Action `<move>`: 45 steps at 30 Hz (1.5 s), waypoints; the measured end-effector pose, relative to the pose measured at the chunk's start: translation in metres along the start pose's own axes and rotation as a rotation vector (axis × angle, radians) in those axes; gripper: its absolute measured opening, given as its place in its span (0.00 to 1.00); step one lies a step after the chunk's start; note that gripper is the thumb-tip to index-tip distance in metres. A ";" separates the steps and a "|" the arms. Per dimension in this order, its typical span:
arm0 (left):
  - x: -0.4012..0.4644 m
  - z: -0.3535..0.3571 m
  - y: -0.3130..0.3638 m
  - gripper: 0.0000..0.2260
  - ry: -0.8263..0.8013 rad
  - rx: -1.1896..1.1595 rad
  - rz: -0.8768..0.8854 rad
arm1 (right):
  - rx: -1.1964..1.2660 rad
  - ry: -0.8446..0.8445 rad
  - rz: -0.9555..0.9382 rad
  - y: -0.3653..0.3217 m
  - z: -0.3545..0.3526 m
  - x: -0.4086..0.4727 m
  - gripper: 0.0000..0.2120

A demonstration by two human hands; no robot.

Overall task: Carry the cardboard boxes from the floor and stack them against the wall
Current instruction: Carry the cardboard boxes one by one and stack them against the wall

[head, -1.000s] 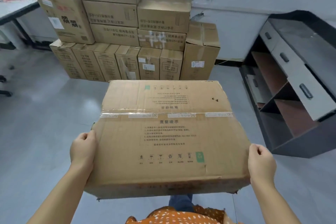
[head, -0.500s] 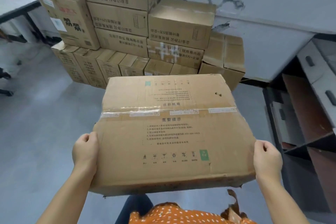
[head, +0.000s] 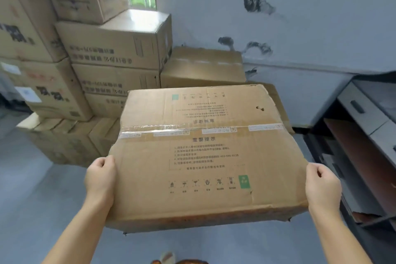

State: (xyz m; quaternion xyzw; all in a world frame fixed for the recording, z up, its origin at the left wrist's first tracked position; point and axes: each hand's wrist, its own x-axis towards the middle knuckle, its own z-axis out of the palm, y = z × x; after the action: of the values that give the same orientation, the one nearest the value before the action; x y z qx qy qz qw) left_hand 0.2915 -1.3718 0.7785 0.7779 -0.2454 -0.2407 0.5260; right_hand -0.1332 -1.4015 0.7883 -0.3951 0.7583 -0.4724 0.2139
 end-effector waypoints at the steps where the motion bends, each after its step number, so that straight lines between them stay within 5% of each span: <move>1: 0.020 0.006 0.017 0.08 -0.016 -0.006 0.032 | 0.018 0.028 -0.017 -0.015 0.010 0.006 0.13; 12: 0.161 0.094 0.179 0.09 -0.179 -0.177 0.257 | 0.164 0.322 -0.135 -0.155 0.065 0.112 0.13; 18: 0.232 0.160 0.249 0.10 -0.170 -0.218 0.344 | 0.272 0.338 -0.158 -0.212 0.110 0.193 0.13; 27: 0.367 0.304 0.328 0.11 -0.137 -0.001 0.418 | 0.170 0.245 -0.172 -0.262 0.218 0.357 0.16; 36: 0.463 0.382 0.330 0.15 -0.133 0.228 0.343 | -0.020 0.201 -0.105 -0.263 0.329 0.450 0.18; 41: 0.478 0.392 0.319 0.15 -0.229 0.603 0.431 | -0.176 0.080 0.003 -0.237 0.360 0.468 0.11; 45: 0.456 0.388 0.304 0.14 -0.358 0.895 0.661 | -0.123 -0.026 0.033 -0.234 0.361 0.474 0.14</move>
State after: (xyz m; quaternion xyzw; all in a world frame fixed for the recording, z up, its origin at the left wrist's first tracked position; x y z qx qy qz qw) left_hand 0.3551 -2.0325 0.8819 0.7539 -0.6379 -0.0645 0.1436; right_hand -0.0713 -2.0359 0.8516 -0.4010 0.7896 -0.4161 0.2066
